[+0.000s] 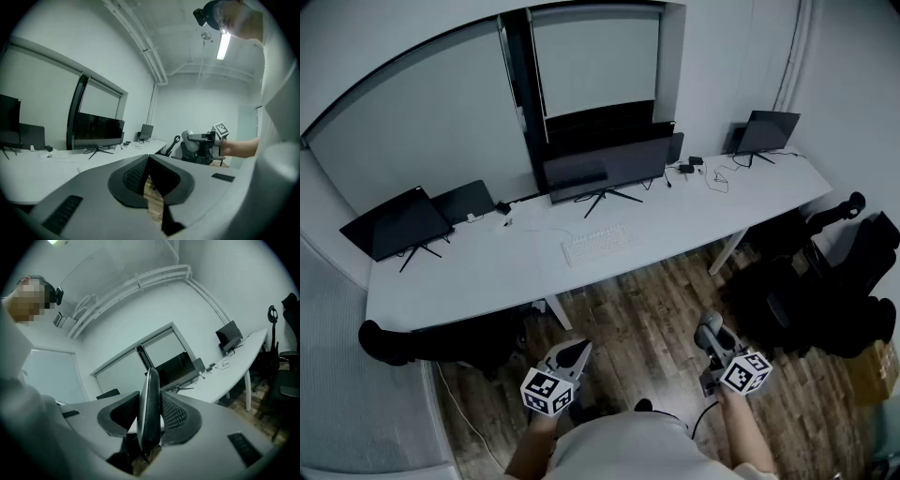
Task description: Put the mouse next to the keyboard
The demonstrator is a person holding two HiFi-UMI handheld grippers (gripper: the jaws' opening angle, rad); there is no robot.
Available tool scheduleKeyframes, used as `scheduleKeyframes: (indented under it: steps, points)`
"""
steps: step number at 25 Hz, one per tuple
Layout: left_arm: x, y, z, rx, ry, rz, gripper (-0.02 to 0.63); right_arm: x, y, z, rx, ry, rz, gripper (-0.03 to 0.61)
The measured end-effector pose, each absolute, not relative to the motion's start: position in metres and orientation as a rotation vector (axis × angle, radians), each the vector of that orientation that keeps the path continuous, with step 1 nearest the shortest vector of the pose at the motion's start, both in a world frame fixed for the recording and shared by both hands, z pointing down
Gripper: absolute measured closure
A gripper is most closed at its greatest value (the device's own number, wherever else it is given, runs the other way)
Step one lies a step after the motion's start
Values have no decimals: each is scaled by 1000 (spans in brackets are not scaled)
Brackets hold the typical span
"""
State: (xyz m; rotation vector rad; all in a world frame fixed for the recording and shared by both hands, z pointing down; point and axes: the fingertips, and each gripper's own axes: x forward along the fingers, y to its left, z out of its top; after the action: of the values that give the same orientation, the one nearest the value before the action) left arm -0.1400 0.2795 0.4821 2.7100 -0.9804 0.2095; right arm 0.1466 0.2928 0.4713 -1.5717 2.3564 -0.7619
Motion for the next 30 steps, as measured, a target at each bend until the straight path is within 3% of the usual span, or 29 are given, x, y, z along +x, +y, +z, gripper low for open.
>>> scheduleKeyframes:
  steps: [30]
  points:
    - [-92,280,489,2645,-1119,223,597,195,266,478,-1418,2436,-790,429]
